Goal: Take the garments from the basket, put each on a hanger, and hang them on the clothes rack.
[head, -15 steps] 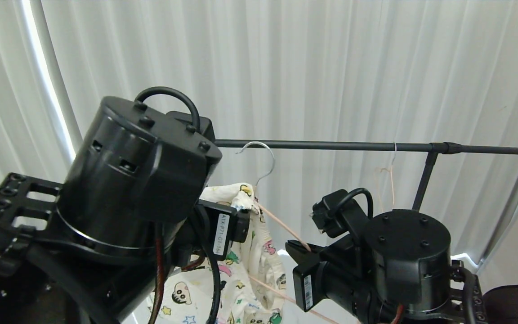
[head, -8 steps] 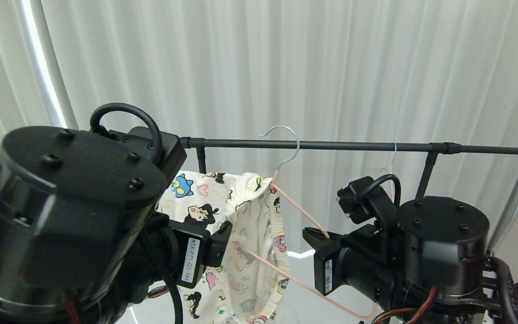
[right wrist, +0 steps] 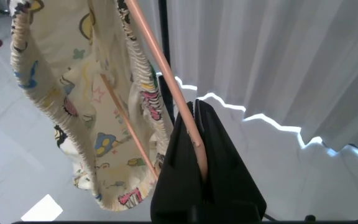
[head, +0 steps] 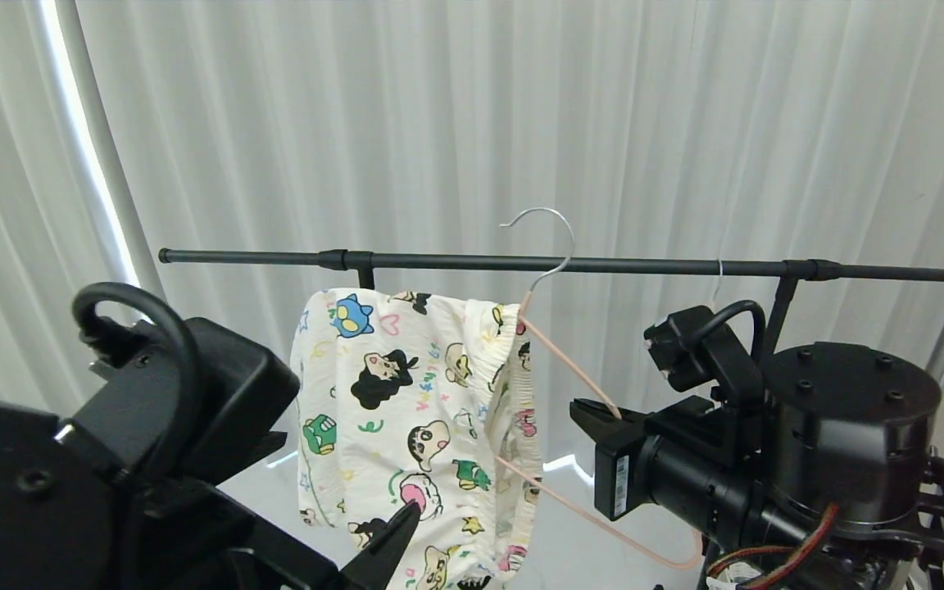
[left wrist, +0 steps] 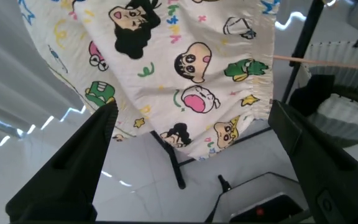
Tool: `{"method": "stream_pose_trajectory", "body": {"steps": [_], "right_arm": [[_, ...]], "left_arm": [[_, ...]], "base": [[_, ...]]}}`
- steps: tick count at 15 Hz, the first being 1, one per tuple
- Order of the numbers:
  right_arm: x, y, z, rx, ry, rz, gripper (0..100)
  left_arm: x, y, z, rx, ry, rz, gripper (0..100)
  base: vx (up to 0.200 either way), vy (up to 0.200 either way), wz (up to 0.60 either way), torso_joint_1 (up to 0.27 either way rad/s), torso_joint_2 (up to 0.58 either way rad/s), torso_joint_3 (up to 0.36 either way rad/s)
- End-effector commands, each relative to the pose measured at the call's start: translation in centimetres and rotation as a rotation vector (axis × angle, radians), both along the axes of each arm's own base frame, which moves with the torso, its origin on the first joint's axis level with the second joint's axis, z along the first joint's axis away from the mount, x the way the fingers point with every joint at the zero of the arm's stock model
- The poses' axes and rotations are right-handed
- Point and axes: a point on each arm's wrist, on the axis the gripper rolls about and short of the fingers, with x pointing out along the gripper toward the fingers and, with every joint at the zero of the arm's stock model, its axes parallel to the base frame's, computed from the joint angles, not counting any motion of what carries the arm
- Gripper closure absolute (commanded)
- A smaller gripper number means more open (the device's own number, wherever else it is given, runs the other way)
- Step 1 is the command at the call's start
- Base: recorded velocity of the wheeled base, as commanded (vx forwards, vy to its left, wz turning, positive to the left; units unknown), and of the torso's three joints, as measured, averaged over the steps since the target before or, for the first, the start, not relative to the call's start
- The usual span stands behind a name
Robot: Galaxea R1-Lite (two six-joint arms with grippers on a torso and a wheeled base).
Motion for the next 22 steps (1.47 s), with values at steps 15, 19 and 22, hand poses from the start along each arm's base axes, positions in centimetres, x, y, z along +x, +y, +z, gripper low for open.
{"method": "stream_pose_trajectory", "body": {"steps": [15, 19, 22], "right_arm": [[-6.7, -5.6, -2.6, -0.215, -0.129, 0.391, 100], [-7.2, -5.4, -2.7, -0.216, -0.131, 0.420, 100], [-7.2, -5.2, -2.5, -0.203, -0.140, 0.420, 100]], "left_arm": [[2.7, 4.5, 0.4, 0.045, -0.061, -0.575, 0], [2.7, 3.0, -0.6, 0.044, 0.001, -0.690, 0], [2.7, 2.8, -1.4, 0.056, 0.037, -0.707, 0]], "base": [[0.000, 0.000, 0.00, 0.000, 0.00, 0.000], [0.000, 0.000, 0.00, 0.000, 0.00, 0.000], [0.000, 0.000, 0.00, 0.000, 0.00, 0.000]]}}
